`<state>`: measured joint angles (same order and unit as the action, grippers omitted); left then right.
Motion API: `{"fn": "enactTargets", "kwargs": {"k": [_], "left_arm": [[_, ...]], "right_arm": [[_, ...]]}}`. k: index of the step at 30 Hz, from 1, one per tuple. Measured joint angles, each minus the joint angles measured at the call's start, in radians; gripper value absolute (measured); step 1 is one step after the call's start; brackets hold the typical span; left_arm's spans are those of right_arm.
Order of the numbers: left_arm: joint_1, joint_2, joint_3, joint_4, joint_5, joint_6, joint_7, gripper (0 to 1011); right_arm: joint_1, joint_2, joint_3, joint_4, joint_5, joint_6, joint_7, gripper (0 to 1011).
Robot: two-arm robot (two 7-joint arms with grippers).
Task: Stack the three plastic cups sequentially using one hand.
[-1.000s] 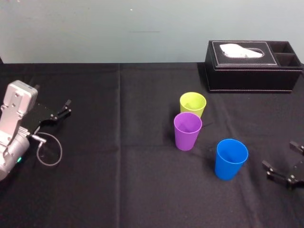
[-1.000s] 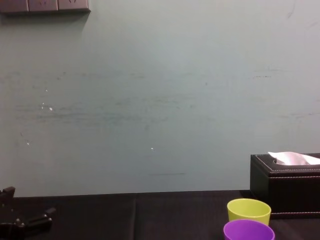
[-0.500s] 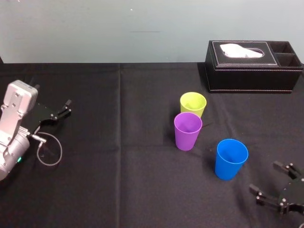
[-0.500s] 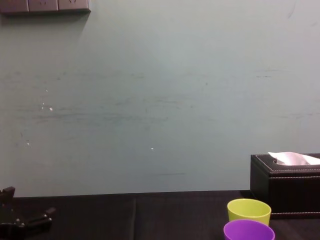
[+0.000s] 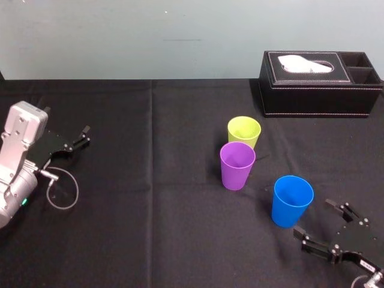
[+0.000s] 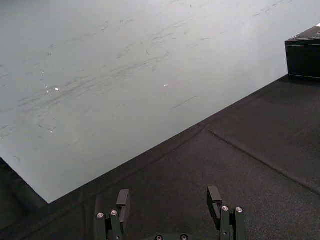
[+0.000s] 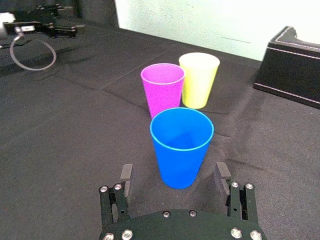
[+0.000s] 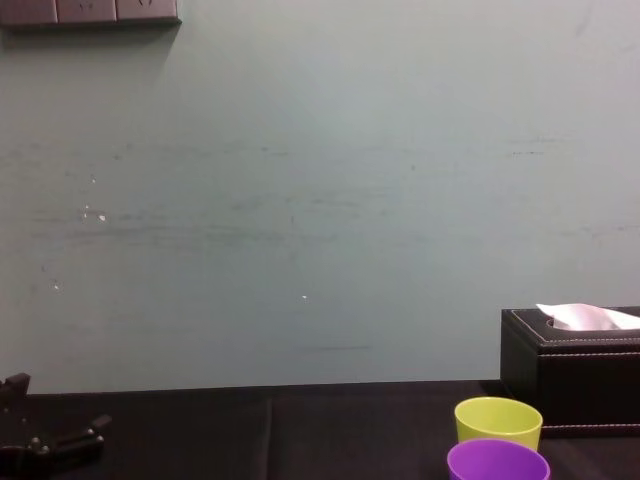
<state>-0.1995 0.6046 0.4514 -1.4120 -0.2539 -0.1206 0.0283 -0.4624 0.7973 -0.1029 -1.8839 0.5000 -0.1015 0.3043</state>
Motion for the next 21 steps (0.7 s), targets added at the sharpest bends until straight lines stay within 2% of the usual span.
{"fn": "enactTargets", "kwargs": {"k": [10,21], "left_arm": [[0.000,0.000,0.000,0.000,0.000,0.000,0.000,1011],[0.000,0.000,0.000,0.000,0.000,0.000,0.000,1011]], "right_arm": [[0.046,-0.071,-0.020,0.021,-0.006,0.039,-0.018,1002],[0.101,-0.122,-0.047,0.045,-0.070,0.057,-0.032,1002]]}}
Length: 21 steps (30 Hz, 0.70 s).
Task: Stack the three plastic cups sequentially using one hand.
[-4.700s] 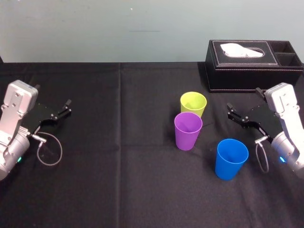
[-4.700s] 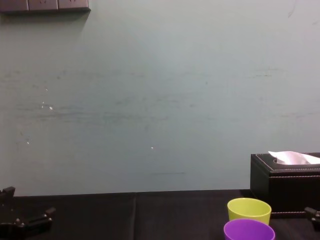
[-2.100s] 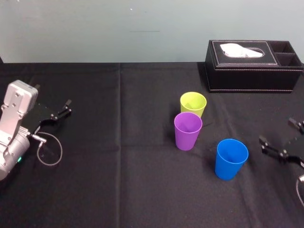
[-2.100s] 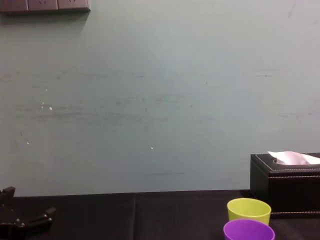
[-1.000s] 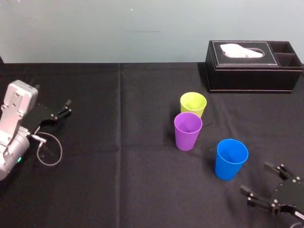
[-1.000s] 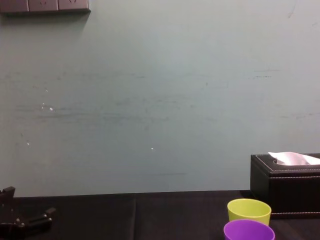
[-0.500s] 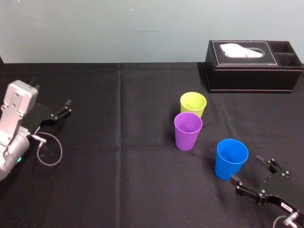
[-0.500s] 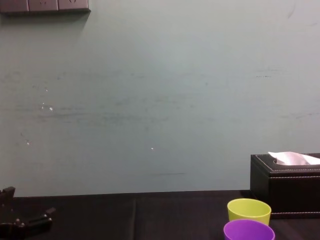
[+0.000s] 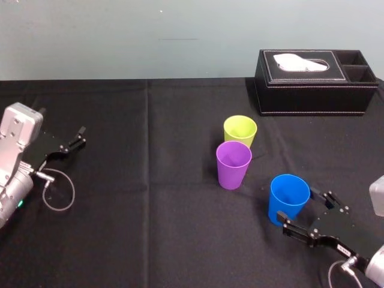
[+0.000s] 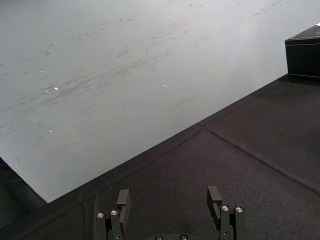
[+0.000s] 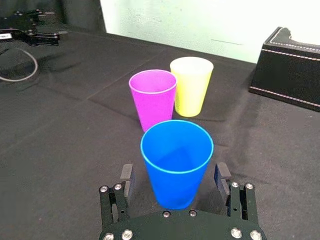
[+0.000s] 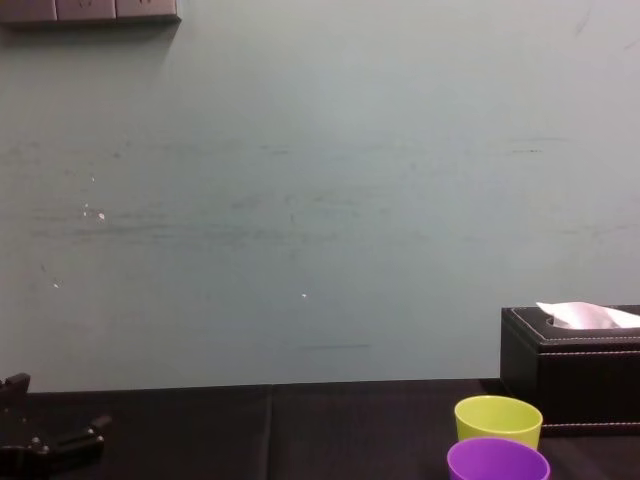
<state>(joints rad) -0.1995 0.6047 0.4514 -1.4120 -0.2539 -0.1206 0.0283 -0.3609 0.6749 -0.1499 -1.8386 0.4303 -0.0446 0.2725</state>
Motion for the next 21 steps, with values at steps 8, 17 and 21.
{"fn": "enactTargets", "kwargs": {"k": [8,17,21], "left_arm": [[0.000,0.000,0.000,0.000,0.000,0.000,0.000,1011],[0.000,0.000,0.000,0.000,0.000,0.000,0.000,1011],[0.000,0.000,0.000,0.000,0.000,0.000,0.000,1011]], "right_arm": [[0.035,-0.039,-0.014,0.024,-0.037,0.011,-0.005,1002],[0.071,-0.087,-0.033,0.053,-0.079,0.011,-0.006,1002],[0.080,-0.107,-0.035,0.065,-0.091,0.003,-0.007,1002]]}}
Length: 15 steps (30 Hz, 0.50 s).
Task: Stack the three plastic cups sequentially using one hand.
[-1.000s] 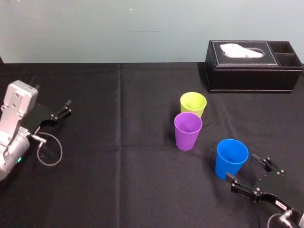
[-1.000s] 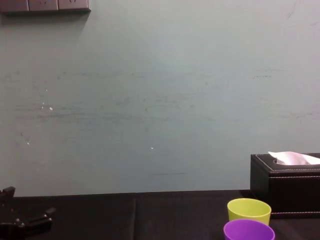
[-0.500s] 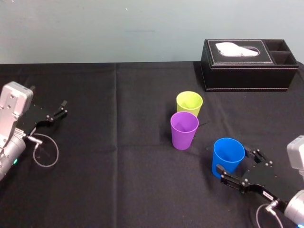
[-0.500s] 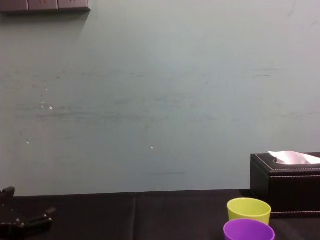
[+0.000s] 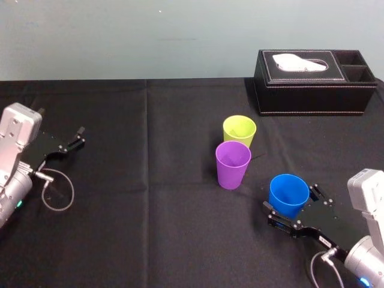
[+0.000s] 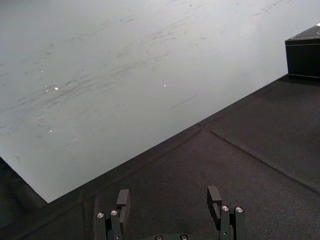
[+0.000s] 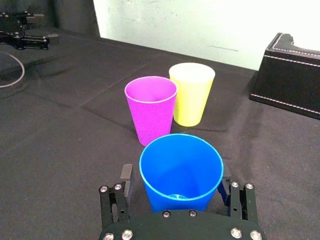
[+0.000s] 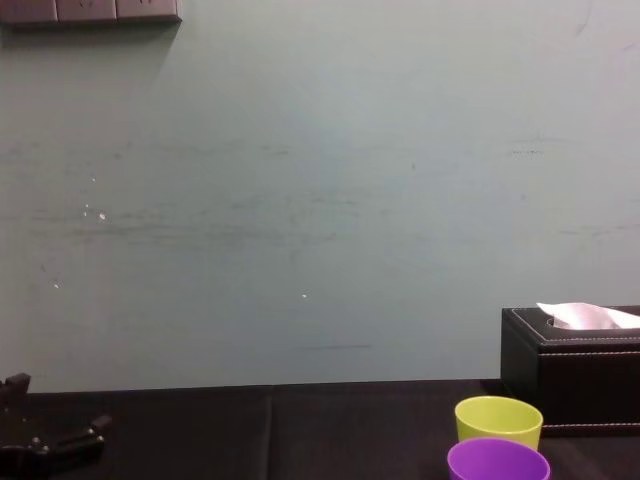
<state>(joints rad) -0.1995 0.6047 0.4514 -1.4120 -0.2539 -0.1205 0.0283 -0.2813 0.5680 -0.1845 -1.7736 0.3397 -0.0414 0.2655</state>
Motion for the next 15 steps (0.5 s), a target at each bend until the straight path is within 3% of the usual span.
{"fn": "enactTargets", "kwargs": {"k": [15], "left_arm": [[0.000,0.000,0.000,0.000,0.000,0.000,0.000,1011]], "right_arm": [[0.003,-0.054,0.023,0.021,-0.033,-0.018,-0.003,1002]]}}
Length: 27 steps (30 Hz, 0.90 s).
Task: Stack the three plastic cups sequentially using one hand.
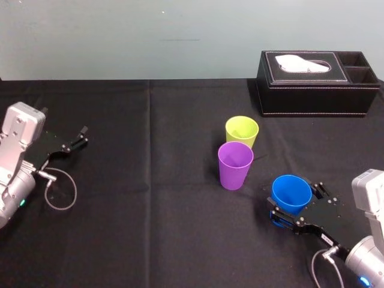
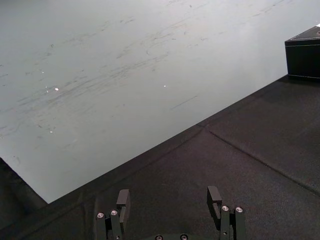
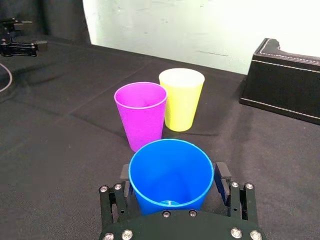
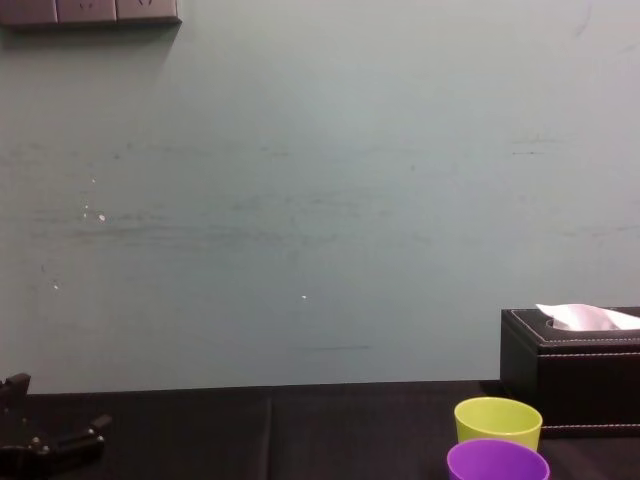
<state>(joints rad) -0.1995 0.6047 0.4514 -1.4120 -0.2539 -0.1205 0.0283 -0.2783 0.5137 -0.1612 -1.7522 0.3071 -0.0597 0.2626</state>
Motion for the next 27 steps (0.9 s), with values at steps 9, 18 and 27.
{"fn": "enactTargets", "kwargs": {"k": [9,18,27], "left_arm": [[0.000,0.000,0.000,0.000,0.000,0.000,0.000,1011],[0.000,0.000,0.000,0.000,0.000,0.000,0.000,1011],[0.000,0.000,0.000,0.000,0.000,0.000,0.000,1011]], "right_arm": [[-0.001,0.003,-0.001,-0.001,0.001,0.000,0.000,994],[-0.001,0.004,-0.001,-0.001,0.003,0.000,0.001,792],[-0.002,0.003,0.008,-0.015,-0.009,-0.009,0.008,736]]}}
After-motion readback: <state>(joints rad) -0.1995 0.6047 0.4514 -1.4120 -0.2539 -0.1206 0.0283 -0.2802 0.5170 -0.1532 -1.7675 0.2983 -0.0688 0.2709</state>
